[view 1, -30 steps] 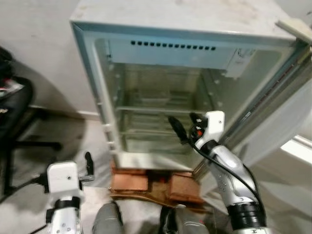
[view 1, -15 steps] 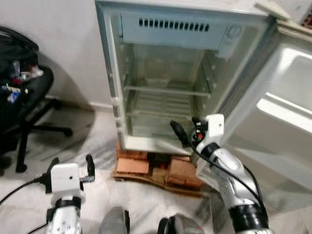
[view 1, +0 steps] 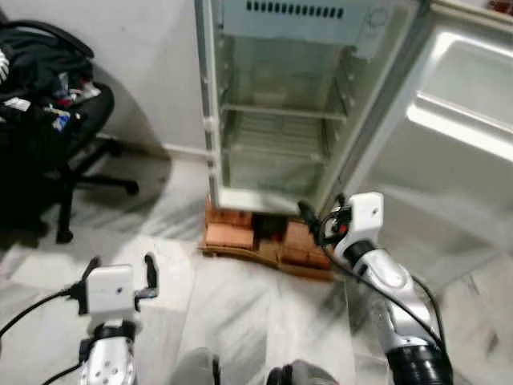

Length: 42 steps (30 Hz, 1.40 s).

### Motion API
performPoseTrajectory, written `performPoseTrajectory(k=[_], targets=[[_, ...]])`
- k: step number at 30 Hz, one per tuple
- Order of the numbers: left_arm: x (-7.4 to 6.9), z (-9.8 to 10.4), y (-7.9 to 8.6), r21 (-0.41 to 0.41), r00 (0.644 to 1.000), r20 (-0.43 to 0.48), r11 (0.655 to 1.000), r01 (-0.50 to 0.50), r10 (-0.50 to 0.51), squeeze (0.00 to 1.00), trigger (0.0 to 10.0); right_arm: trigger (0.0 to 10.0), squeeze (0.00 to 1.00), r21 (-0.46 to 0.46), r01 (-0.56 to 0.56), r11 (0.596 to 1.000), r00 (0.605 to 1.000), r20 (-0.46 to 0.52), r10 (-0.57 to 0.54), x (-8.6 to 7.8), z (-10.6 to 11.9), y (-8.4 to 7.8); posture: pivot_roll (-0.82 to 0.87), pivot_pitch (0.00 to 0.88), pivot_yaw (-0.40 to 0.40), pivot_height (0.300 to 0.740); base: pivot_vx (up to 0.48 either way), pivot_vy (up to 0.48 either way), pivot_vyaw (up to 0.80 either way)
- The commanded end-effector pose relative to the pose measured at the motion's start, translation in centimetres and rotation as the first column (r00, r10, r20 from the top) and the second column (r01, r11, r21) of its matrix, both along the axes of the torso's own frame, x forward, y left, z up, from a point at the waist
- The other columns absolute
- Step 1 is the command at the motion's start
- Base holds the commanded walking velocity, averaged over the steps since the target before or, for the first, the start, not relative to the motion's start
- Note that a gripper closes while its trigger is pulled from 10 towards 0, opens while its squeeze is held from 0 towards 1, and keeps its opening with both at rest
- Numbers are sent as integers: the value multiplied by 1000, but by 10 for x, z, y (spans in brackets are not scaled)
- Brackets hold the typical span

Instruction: Restocking fridge

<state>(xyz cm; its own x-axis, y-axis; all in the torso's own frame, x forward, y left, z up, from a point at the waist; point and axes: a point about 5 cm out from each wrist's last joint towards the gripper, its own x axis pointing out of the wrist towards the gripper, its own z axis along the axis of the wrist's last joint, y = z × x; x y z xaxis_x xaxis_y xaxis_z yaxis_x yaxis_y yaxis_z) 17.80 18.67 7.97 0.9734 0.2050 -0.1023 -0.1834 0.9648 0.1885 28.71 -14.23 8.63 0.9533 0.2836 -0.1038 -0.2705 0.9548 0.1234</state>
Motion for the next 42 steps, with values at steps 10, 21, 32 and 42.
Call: performPoseTrajectory(k=[10,21,32,42], targets=[[8,2,3,0,999,14,999,36,-36,0,10000,10000,0,-43,95,995,994,62,-93,16,12,-17,96,120,-41,740,0,-232,0],[10,5,4,9,998,13,998,57,-57,0,10000,10000,0,8,54,998,997,55,-55,15,9,-12,99,122,-41,740,0,-480,0],[8,1,3,9,998,-7,998,55,-55,0,10000,10000,0,-8,7,1000,1000,23,-7,9,-4,-17,100,119,-45,740,0,-480,0],[10,0,3,12,998,-11,998,56,-56,0,10000,10000,0,-3,-3,1000,999,37,3,14,-1,-16,102,120,-47,740,0,-480,0]])
